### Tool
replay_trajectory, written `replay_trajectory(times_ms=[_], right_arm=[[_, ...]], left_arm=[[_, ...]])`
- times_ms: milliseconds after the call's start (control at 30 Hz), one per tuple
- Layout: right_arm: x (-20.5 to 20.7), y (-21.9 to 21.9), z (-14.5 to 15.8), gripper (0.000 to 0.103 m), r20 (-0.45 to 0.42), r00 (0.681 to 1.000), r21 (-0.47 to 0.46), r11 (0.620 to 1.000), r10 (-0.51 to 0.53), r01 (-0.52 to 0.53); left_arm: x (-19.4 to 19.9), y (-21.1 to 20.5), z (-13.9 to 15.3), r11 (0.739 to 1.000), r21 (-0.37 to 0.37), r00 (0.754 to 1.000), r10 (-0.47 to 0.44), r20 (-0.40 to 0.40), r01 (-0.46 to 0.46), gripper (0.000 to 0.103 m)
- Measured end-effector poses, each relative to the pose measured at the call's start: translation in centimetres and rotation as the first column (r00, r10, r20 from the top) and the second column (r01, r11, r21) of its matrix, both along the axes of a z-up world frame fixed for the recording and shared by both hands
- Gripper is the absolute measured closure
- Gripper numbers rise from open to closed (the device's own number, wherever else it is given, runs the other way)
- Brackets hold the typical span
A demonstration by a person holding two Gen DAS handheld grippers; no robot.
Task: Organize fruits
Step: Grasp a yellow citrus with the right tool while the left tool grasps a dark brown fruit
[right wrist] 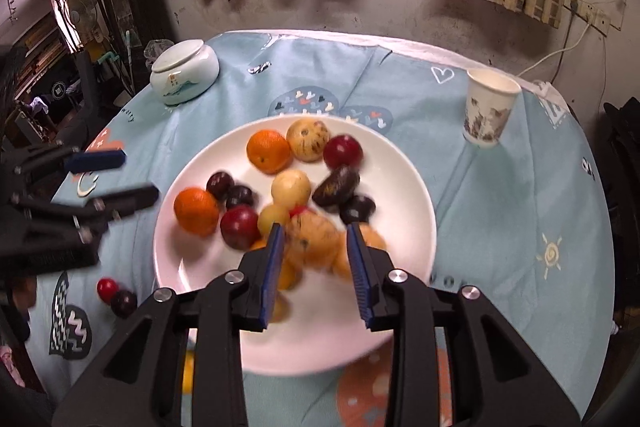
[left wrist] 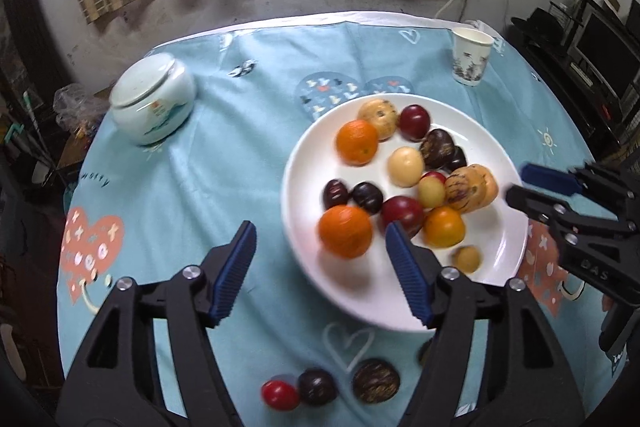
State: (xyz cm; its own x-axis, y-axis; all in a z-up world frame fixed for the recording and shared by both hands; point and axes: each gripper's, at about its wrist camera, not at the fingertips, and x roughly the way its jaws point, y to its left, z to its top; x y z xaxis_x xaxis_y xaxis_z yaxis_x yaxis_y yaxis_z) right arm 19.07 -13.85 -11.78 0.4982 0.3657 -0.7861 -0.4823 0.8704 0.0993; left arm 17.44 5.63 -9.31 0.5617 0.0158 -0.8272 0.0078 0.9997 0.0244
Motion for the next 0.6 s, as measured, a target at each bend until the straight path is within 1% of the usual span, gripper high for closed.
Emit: replay_trajectory(times_ms=[67, 133, 167, 200, 233, 267, 333, 400, 467, 533, 600], right_arm=[[-2.1, -0.7, -0.5, 0.069, -0.027, 1.000, 0.011, 1.000, 0.010, -0.009], [-4.4, -0.8, -1.6, 0.065, -0.063, 0.997, 0.022, 0.999, 0.037, -0.036], [-5.7, -0.5, -2.2, 0.060, -0.083, 0.995, 0.021, 0.998, 0.058, -0.056], [-6.7, -0.3, -2.7, 0.041, -0.092, 0.993, 0.018, 0.997, 0.072, -0.070], [-8.0, 0.1, -3.2, 0.037, -0.094, 0.991, 0.024, 0.996, 0.092, -0.090], [-9.0, 0.7, -3.7, 0.037, -0.102, 0.987, 0.030, 0.993, 0.120, -0.118], [-10.2, 2.3, -4.5, 0.037, -0.109, 0.982, -0.006, 0.988, 0.153, -0.154], [-10.6, 3.7, -5.3, 0.037, -0.097, 0.981, -0.048, 0.984, 0.166, -0.172], [-10.4, 4.8, -6.2, 0.037, -0.108, 0.980, -0.074, 0.981, 0.168, -0.177], [-9.9, 5.5, -7.0, 0.037, -0.113, 0.980, -0.086, 0.981, 0.163, -0.173], [-9.5, 6.0, -7.6, 0.038, -0.126, 0.978, -0.087, 0.980, 0.168, -0.179]], left_arm=[[-1.3, 1.7, -0.1, 0.999, -0.012, 0.999, 0.031, -0.010, -0.032, 0.030], [-3.0, 3.6, -0.7, 0.997, -0.026, 0.997, 0.075, -0.036, -0.076, 0.030], [-3.8, 4.4, -1.0, 0.995, -0.034, 0.995, 0.091, -0.050, -0.093, 0.030], [-4.8, 5.2, -1.4, 0.993, -0.044, 0.992, 0.108, -0.065, -0.111, 0.030], [-5.8, 5.9, -1.9, 0.991, -0.052, 0.989, 0.121, -0.080, -0.125, 0.030], [-7.0, 6.6, -2.4, 0.989, -0.060, 0.987, 0.131, -0.097, -0.137, 0.030], [-8.8, 7.4, -3.2, 0.986, -0.066, 0.982, 0.145, -0.123, -0.154, 0.029], [-10.5, 7.9, -4.1, 0.984, -0.074, 0.976, 0.150, -0.156, -0.163, 0.029], [-12.0, 7.8, -4.7, 0.984, -0.073, 0.973, 0.145, -0.179, -0.161, 0.029], [-13.2, 6.7, -5.0, 0.989, -0.080, 0.977, 0.109, -0.184, -0.125, 0.029], [-13.7, 5.1, -4.9, 0.995, -0.072, 0.983, 0.056, -0.173, -0.070, 0.029]])
